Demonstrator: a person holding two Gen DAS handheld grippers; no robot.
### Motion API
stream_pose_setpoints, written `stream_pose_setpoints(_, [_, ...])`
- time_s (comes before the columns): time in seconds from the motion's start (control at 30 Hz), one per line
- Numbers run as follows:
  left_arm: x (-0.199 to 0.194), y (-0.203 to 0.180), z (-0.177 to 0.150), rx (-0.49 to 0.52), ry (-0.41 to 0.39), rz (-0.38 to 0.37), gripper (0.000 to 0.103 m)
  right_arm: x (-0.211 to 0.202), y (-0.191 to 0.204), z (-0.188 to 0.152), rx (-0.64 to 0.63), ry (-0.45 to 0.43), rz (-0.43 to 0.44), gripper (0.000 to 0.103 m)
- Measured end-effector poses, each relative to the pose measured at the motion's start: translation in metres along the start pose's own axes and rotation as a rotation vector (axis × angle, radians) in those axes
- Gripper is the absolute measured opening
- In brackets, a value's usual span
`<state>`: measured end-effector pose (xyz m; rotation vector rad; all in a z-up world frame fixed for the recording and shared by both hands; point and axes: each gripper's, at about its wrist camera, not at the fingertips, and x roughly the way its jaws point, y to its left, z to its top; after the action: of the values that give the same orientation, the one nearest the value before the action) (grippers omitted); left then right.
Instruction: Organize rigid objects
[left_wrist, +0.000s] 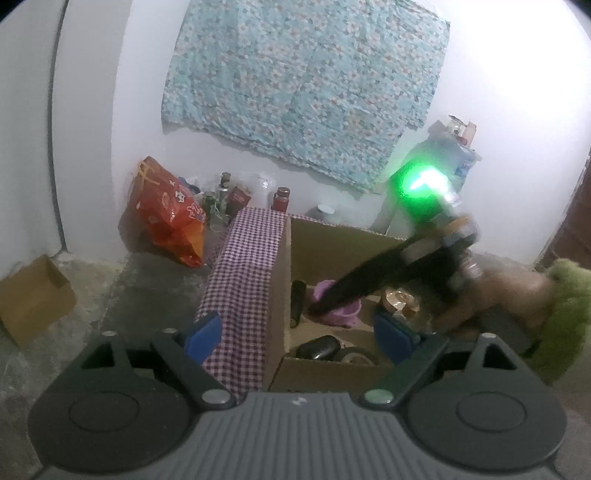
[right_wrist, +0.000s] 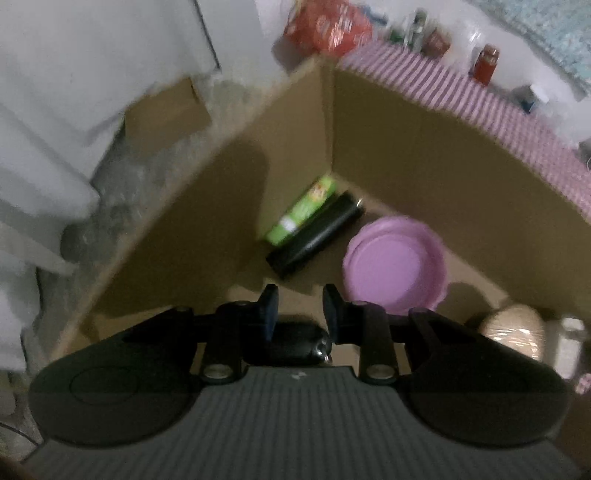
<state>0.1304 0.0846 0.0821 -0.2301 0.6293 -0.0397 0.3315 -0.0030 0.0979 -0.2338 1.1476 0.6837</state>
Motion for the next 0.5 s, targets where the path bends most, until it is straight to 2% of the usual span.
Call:
stream_pose_setpoints(0.1, [-0.004, -0.001, -0.002, 0.005, -0.012, -0.008, 0.1, -0.047, -0.005, -0.01, 0.036, -0.116, 0.039, 0.029])
stream_pose_setpoints(0.13, [-0.005, -0.002, -0.002, 0.008, -0.021, -0.01, 0.102, -0.067, -0.008, -0.016, 0.046, -0.154, 0.048, 0.033])
stream_pose_setpoints(0.27, [-0.004, -0.007, -0.001, 0.022, -0.028, 0.005, 0.103, -0.138, -0.008, -0.064, 0.086, -0.33, 0.067, 0.058])
stream_pose_setpoints(0.3, [-0.002, -0.009, 0.0, 0.027, -0.019, 0.006, 0.103, -0.154, -0.008, -0.08, 0.094, -0.373, 0.064, 0.062])
stream_pose_setpoints(0.37, [0.001, -0.014, -0.001, 0.035, -0.007, 0.006, 0.103, -0.177, -0.005, -0.11, 0.114, -0.446, 0.046, 0.083])
stream_pose_setpoints(0.5, [0.005, -0.025, -0.006, 0.05, -0.001, -0.005, 0.103, -0.197, -0.001, -0.173, 0.19, -0.561, -0.03, 0.096])
